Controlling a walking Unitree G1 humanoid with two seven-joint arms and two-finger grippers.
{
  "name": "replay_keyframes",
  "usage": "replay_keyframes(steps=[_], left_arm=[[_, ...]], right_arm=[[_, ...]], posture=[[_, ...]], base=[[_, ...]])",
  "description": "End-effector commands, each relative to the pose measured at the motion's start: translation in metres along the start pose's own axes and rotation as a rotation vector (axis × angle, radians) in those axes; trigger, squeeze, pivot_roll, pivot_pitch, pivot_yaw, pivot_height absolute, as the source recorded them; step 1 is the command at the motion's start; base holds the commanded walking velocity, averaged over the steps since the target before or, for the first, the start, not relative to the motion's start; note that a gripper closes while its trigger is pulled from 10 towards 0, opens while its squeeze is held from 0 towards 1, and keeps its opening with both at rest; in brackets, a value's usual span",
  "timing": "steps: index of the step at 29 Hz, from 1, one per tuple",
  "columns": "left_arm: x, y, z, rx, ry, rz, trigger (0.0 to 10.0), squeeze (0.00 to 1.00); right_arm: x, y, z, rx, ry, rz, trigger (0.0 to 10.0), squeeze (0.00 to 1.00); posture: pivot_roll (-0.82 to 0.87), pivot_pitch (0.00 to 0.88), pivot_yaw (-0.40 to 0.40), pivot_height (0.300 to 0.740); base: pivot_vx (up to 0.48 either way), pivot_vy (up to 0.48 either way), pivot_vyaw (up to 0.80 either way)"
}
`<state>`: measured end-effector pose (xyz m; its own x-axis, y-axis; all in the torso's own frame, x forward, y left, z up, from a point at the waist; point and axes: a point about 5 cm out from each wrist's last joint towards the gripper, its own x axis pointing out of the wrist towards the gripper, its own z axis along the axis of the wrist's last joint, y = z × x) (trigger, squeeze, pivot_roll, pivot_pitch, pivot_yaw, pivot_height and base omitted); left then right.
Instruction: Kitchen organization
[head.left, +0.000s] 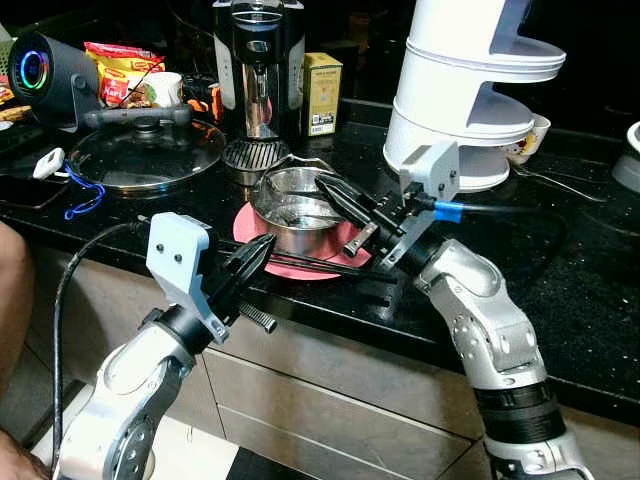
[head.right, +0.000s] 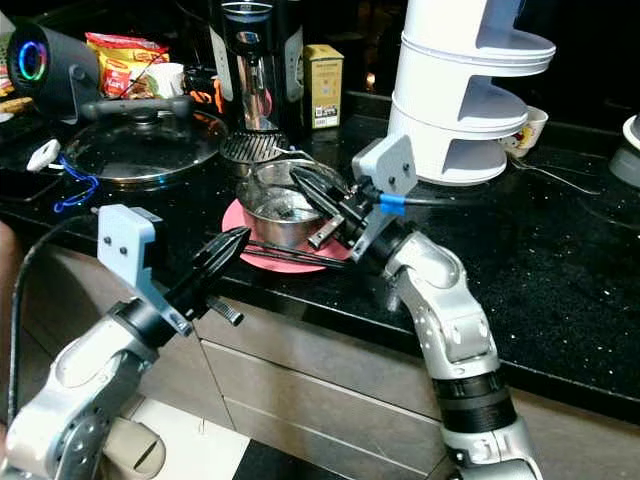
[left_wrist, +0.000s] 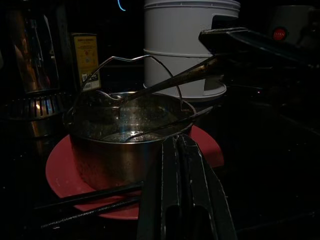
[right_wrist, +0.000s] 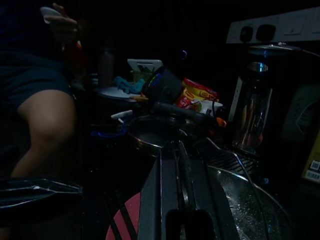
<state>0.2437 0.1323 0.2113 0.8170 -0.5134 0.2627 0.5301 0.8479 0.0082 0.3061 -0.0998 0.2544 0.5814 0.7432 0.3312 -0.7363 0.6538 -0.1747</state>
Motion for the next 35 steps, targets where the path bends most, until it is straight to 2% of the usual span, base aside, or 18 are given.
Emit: replay_keyframes(steps=[1,8,16,17,21,24,25,26,28,33,34,35], left_arm=[[0.001,-0.002,0.001,-0.011,-0.001,-0.015,10.0,0.0],[0.002,-0.003,0.001,-0.011,-0.002,-0.02,10.0,0.0],[0.002,-0.003,0.001,-0.013,0.0,-0.022,10.0,0.0],[0.001,-0.003,0.001,-0.015,0.002,-0.02,10.0,0.0],[0.002,-0.003,0.001,-0.016,-0.001,-0.017,10.0,0.0],[0.003,-0.003,0.002,-0.012,-0.007,-0.015,10.0,0.0],[0.003,-0.003,0.002,-0.012,-0.007,-0.015,10.0,0.0],[0.004,-0.002,0.002,-0.011,-0.009,-0.015,10.0,0.0],[0.005,-0.001,0.003,-0.009,-0.01,-0.014,10.0,0.0],[0.007,0.0,0.002,-0.005,-0.004,-0.01,10.0,0.0],[0.008,0.0,0.0,-0.004,0.001,-0.003,10.0,0.0],[0.009,0.0,0.0,-0.004,0.003,-0.001,10.0,0.0]], right_arm=[[-0.003,0.001,0.007,0.007,-0.024,0.04,0.0,0.0],[-0.014,-0.001,0.016,0.044,-0.051,0.109,0.0,0.0],[-0.023,0.0,0.029,0.155,-0.167,0.167,0.0,0.0],[-0.024,-0.003,0.032,0.191,-0.21,0.142,0.0,0.0],[-0.025,-0.012,0.035,0.238,-0.27,0.063,0.0,0.0],[-0.038,-0.042,0.048,0.394,-0.49,-0.144,0.0,0.0],[-0.038,-0.042,0.048,0.394,-0.49,-0.144,0.0,0.0],[-0.048,-0.055,0.057,0.465,-0.602,-0.197,0.0,0.0],[-0.058,-0.066,0.065,0.488,-0.675,-0.246,0.0,0.0],[-0.056,-0.071,0.058,0.43,-0.594,-0.333,0.0,0.0],[-0.053,-0.074,0.048,0.331,-0.472,-0.424,0.6,0.0],[-0.052,-0.075,0.045,0.283,-0.425,-0.452,4.3,0.0]], posture=[[0.05,0.0,-0.053,0.74],[0.05,0.0,-0.053,0.74],[0.05,0.0,-0.049,0.74],[0.05,0.0,-0.048,0.74],[0.05,0.0,-0.045,0.74],[0.05,0.0,-0.041,0.74],[0.05,0.0,-0.041,0.74],[0.05,0.0,-0.036,0.74],[0.05,0.0,-0.034,0.74],[0.04,0.0,-0.031,0.74],[0.04,0.0,-0.029,0.74],[0.04,0.0,-0.027,0.74]], base=[[0.0,0.0,0.0],[0.0,0.0,0.0],[0.0,0.0,0.0],[0.0,0.0,0.0],[0.0,0.0,0.0],[0.0,0.0,0.0],[0.0,0.0,0.0],[0.0,0.0,0.0],[0.0,0.0,0.0],[0.0,0.0,0.0],[0.0,0.0,0.0],[0.0,0.0,0.0]])
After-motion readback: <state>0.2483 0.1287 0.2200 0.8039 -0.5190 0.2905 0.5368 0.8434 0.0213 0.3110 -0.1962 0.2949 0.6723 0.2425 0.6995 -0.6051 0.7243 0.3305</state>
